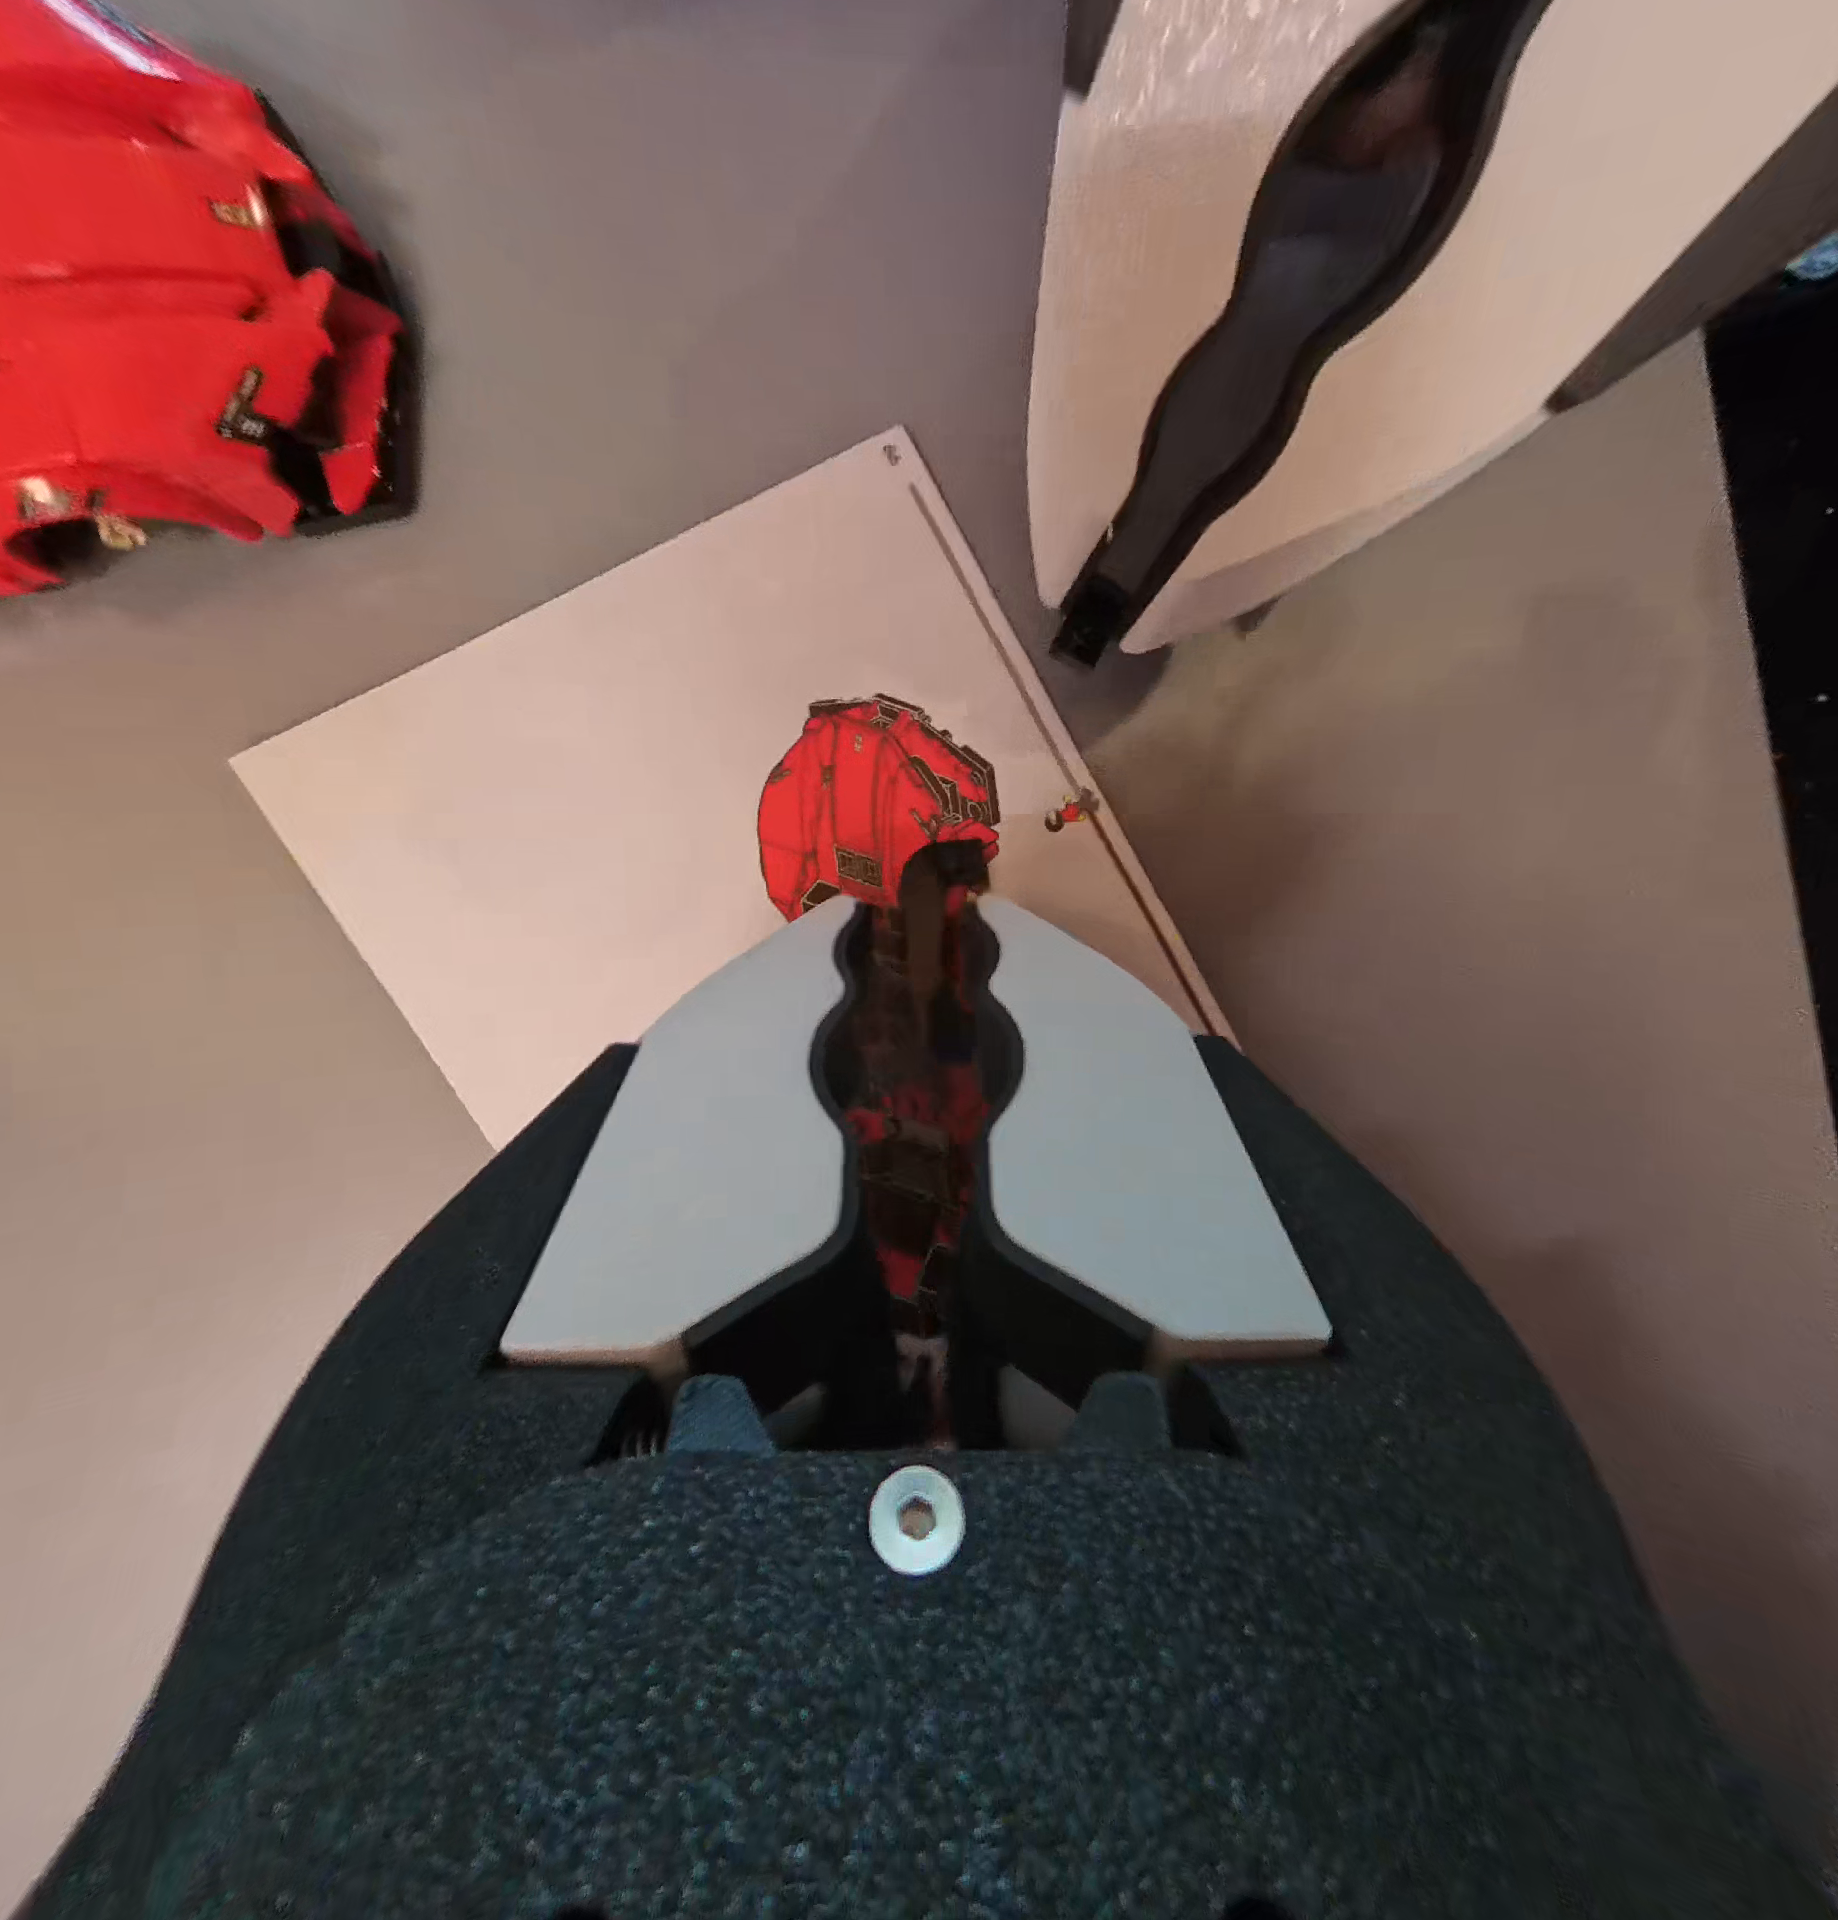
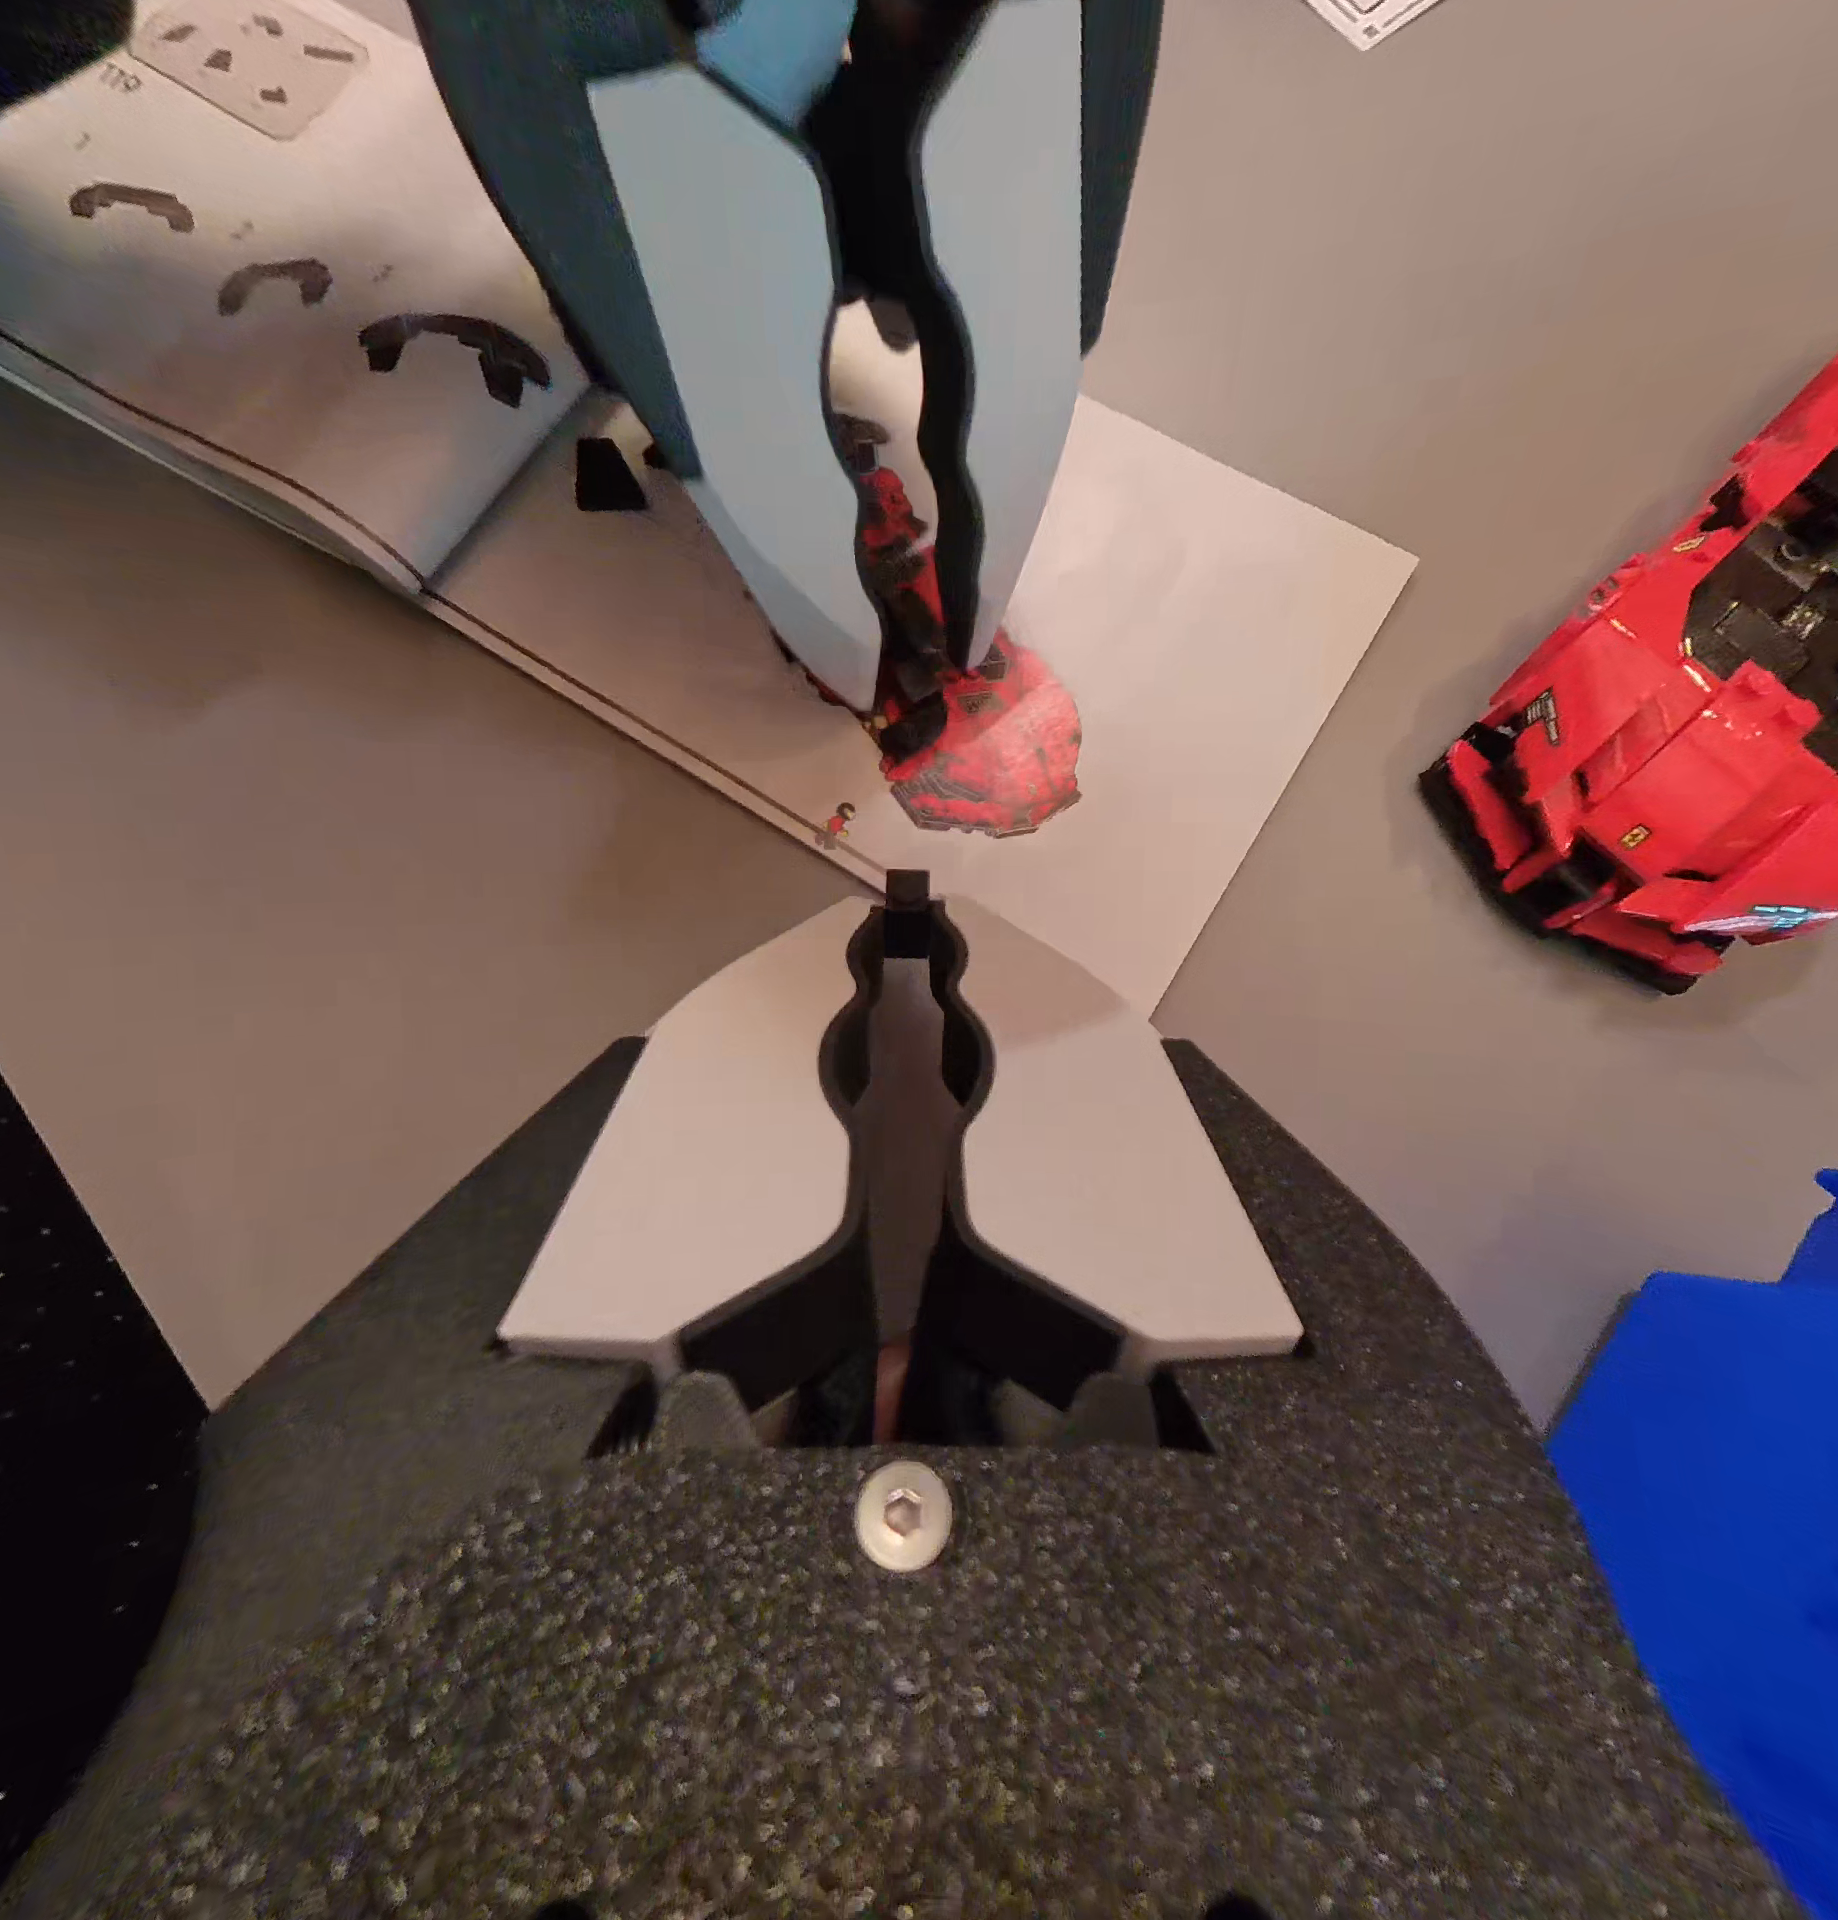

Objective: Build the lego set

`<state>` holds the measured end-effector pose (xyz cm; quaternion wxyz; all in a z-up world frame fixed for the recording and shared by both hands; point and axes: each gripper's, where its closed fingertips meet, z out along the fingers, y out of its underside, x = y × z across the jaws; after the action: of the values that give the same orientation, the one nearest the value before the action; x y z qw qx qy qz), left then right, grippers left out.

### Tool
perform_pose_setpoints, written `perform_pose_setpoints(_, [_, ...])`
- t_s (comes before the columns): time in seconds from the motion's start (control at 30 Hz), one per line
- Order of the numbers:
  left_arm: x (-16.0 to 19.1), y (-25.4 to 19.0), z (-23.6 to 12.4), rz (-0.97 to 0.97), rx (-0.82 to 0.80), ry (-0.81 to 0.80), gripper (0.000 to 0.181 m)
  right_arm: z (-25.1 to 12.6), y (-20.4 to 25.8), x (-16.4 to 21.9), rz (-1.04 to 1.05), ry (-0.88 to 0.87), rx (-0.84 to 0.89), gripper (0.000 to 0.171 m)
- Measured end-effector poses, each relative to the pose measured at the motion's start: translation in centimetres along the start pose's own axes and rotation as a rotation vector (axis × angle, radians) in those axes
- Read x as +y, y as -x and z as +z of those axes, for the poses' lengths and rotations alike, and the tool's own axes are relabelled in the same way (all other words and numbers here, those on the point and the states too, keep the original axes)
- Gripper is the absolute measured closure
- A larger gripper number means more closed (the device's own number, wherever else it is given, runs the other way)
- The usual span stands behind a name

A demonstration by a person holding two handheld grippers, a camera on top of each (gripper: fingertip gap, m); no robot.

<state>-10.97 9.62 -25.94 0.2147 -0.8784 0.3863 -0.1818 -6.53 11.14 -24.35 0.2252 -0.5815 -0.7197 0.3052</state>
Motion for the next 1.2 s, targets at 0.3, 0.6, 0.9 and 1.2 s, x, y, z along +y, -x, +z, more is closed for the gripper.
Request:
perform_pose_setpoints(0.3, [0.2,0.3,-0.7,-0.096,-0.046,-0.036,0.173,1.5,-0.1,-1.2,0.069,0.024,0.022,0.163])
perform_pose_setpoints(0.6, [0.5,1.5,-2.4,-0.27,-0.275,-0.193,0.174,3.7,-0.9,-2.4,0.171,0.068,0.099,0.163])
perform_pose_setpoints(0.9, [0.5,1.1,-1.2,-0.284,-0.271,-0.175,0.173,3.2,-0.7,-2.0,0.202,0.057,0.132,0.139])
perform_pose_setpoints(1.2, [0.4,1.0,-0.7,-0.232,-0.282,-0.159,0.173,3.0,-0.3,-1.0,0.118,0.067,0.081,0.166])
